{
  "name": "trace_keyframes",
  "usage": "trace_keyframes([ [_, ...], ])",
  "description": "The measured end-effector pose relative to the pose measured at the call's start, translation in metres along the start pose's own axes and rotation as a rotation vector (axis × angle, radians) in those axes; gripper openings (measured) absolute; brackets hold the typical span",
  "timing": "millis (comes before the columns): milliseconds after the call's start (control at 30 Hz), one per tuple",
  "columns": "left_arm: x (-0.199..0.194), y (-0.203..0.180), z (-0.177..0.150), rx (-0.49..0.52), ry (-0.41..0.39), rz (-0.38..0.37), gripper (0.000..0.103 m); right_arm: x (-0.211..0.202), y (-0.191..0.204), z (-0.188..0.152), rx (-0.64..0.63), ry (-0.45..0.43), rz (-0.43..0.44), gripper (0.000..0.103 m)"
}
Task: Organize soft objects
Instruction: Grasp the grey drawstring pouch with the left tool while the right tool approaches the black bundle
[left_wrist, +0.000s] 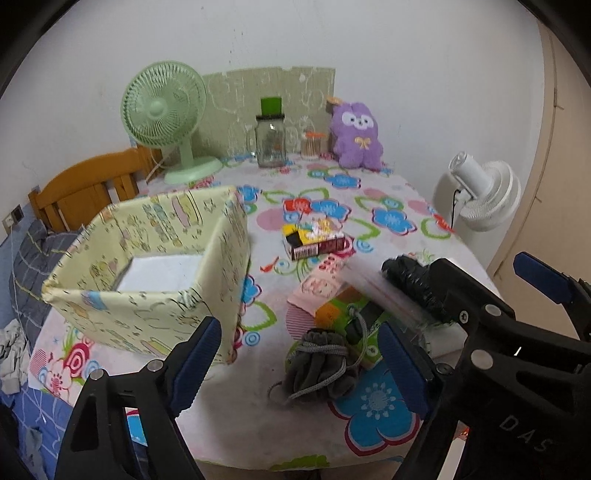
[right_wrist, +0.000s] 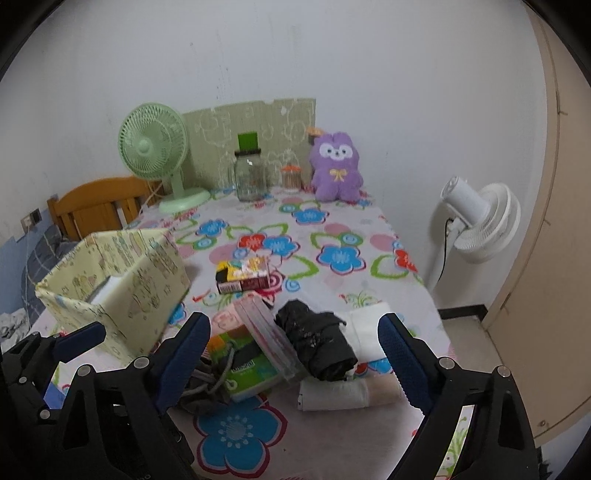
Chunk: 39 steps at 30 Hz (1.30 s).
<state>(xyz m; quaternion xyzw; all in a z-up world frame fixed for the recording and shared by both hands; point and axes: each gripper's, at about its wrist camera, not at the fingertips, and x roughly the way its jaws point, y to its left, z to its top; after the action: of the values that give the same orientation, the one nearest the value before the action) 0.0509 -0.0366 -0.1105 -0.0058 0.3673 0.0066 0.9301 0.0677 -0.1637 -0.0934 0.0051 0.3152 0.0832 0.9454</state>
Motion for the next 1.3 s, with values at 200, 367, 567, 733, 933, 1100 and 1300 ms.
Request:
trace_keyframes([
  [200, 0.019, -0.001, -0.006, 0.005, 0.044, 0.002, 0.085, 0.02, 0.0, -0.008, -0.011, 0.036, 0.001, 0.09],
  [367, 0.032, -0.001, -0.012, 0.007, 0.079, 0.002, 0.085, 0.032, 0.002, -0.014, -0.024, 0.056, 0.007, 0.089],
  [567, 0.048, -0.003, -0.021, 0.017, 0.134, -0.018, 0.07, 0.044, 0.006, -0.023, -0.043, 0.086, 0.004, 0.089],
  [733, 0.051, -0.006, -0.021, 0.028, 0.151, -0.038, 0.05, 0.049, 0.004, -0.023, -0.039, 0.097, 0.005, 0.089],
  [933, 0.047, -0.006, -0.015, 0.023, 0.146, -0.037, 0.045, 0.048, 0.003, -0.016, -0.04, 0.085, 0.003, 0.089],
  [1100, 0.039, -0.011, -0.004, 0.037, 0.111, -0.031, 0.045, 0.051, -0.004, -0.007, -0.026, 0.079, 0.008, 0.086],
  [1300, 0.041, -0.019, 0.008, 0.046, 0.094, -0.021, 0.044, 0.058, -0.014, 0.002, -0.006, 0.081, 0.007, 0.081],
])
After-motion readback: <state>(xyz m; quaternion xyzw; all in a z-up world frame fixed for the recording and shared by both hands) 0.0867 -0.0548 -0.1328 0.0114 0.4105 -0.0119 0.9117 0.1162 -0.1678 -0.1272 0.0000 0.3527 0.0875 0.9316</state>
